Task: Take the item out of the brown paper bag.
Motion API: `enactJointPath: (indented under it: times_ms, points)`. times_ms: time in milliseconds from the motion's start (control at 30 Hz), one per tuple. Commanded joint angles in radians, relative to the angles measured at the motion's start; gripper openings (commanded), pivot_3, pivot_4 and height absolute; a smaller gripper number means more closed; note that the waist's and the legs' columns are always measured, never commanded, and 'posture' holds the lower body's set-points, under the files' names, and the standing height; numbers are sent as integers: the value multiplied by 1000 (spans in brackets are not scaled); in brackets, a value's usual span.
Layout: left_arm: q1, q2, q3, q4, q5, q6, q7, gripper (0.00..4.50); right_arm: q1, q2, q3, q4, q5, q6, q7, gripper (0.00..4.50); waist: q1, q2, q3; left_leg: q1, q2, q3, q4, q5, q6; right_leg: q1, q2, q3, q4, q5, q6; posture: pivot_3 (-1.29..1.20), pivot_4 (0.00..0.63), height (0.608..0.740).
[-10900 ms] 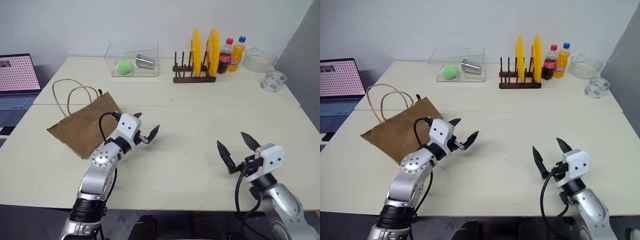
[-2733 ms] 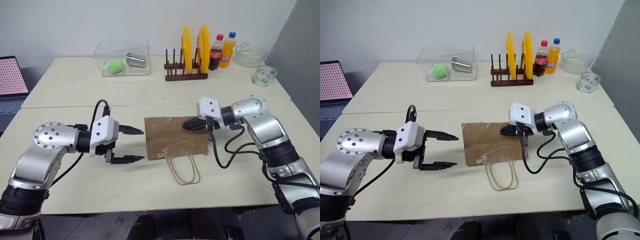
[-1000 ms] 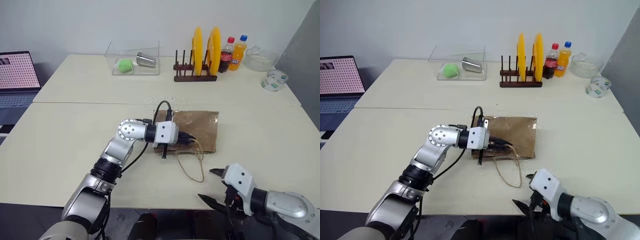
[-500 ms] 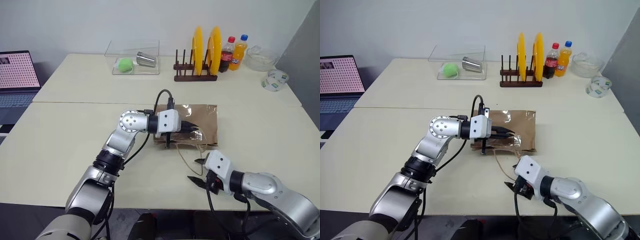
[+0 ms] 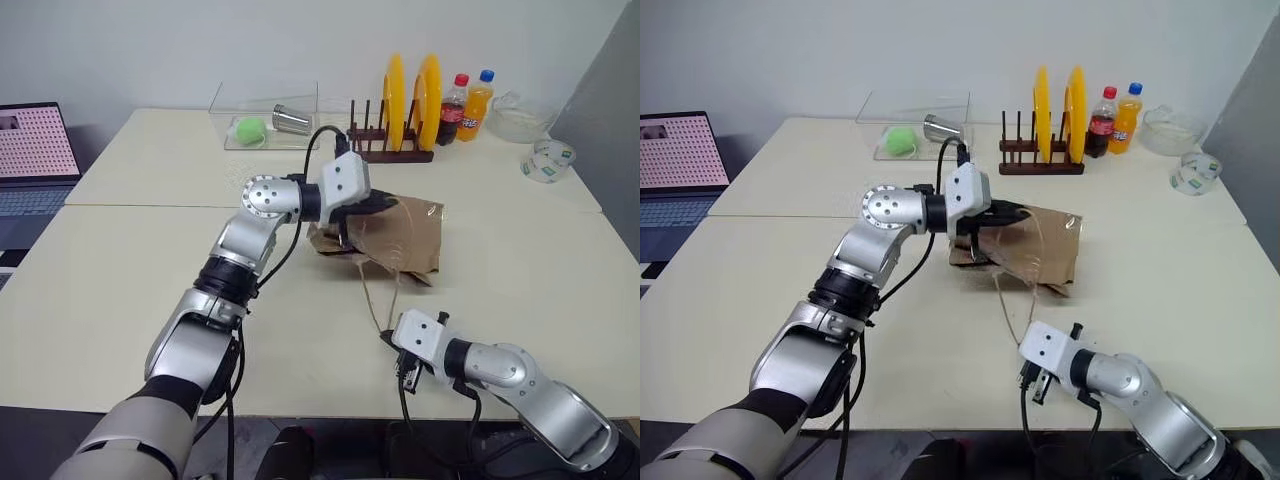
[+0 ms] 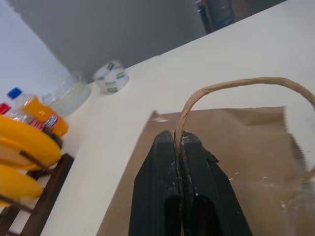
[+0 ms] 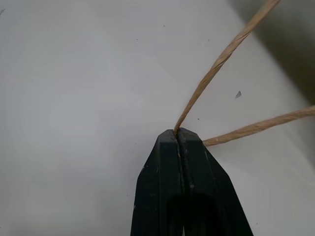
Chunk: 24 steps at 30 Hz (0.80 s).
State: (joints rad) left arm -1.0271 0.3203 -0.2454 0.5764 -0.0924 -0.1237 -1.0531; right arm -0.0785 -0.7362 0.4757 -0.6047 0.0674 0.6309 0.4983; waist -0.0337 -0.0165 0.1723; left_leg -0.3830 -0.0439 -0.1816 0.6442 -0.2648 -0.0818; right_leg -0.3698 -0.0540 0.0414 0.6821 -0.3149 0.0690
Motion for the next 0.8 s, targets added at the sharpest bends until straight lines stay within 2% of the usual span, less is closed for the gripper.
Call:
enactJointPath:
  times_ms: [33, 433, 800]
  points:
    - [-83, -5, 64, 56, -6, -21, 48, 0, 36, -11, 34, 61, -49, 33, 21, 13, 0, 0, 0, 0, 0, 0, 0, 0, 0, 0, 0, 0, 0, 0, 0, 0, 150, 740]
    - [-260, -23, 150, 247, -32, -7, 115, 0, 59, -3, 47, 61, -105, 29, 60, 13, 0, 0, 0, -1, -1, 0, 0, 0, 0, 0, 0, 0, 0, 0, 0, 0, 150, 740]
    - [-332, 9, 201, 327, -31, -9, 140, 0, 71, -6, 10, 66, -136, 7, 84, 13, 0, -2, 1, -2, -1, 0, 0, 0, -1, -2, 0, 0, 0, 0, 0, 0, 150, 740]
